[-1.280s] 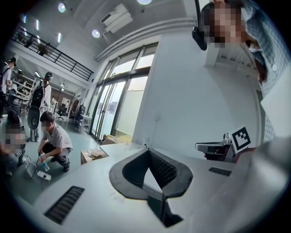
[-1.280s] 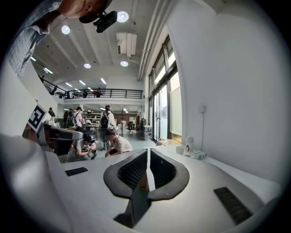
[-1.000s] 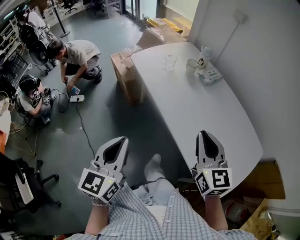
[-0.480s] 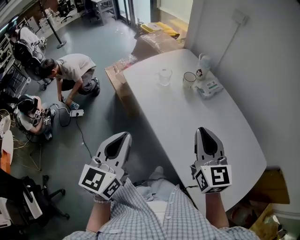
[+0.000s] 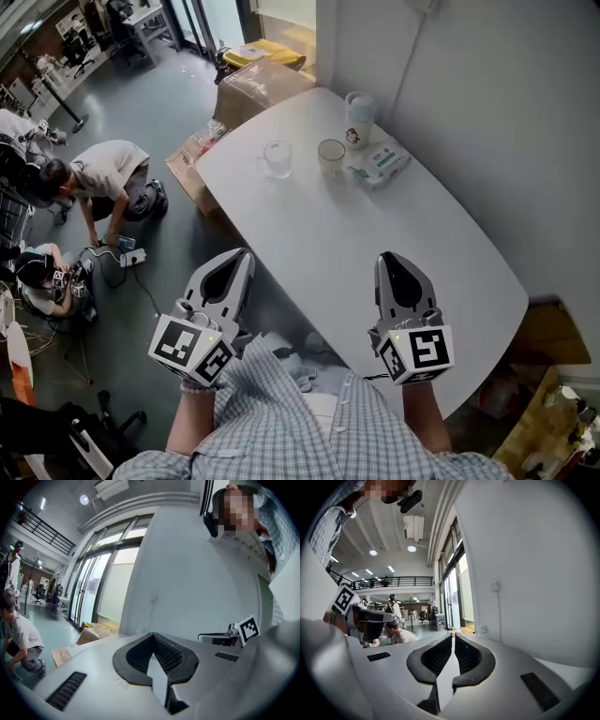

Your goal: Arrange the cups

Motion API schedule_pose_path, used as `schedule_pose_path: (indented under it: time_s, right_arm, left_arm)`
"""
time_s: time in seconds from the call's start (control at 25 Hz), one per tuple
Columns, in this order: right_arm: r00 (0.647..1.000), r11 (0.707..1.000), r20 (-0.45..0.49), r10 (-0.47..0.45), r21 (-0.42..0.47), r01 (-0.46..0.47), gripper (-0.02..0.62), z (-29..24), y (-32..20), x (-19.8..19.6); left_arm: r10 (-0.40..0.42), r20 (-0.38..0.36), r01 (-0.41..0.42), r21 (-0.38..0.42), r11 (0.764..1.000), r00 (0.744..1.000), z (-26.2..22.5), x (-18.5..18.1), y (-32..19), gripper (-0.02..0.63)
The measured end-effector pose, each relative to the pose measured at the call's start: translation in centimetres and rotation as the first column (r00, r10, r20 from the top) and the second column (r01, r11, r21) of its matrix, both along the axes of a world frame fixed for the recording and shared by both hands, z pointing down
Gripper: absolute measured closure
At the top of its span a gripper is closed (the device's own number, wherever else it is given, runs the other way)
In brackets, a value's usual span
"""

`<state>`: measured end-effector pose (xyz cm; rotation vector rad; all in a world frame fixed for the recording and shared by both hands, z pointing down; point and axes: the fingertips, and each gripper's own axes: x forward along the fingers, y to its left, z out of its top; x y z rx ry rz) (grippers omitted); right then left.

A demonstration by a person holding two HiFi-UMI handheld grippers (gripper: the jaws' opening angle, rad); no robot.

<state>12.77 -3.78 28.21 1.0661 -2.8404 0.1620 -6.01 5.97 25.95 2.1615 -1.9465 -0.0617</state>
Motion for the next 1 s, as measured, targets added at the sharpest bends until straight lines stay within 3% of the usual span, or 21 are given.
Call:
schedule_pose_path:
  time_s: [0.4,0.72,1.0]
  right_arm:
    - [0.984,0.986,-0.066,0.167,0.035,-0.165,0.563,1.4,-3.2,1.9]
    - [0.945,0.952,-0.115,0.307,0.02,-0.307,0.563,2.8,-6.4,0.6]
    - [0.916,0.928,-0.156,0.37,0.004,-0.374,0.563,3.6,-9.5,-3.3]
  left_arm:
    - [0.196,-0.034,-0.196,0.009,0.981,0.98,1.7,1.2,-9.4,0.597]
    - [0.369,-0.019,-0.37,-0.028,0.929,0.929,3.6,0.4,-16.7,0.597]
    - [0.44,0.025,-0.437,-0.087,0.895,0.898,5.3,-3.8,-20.6,0.597]
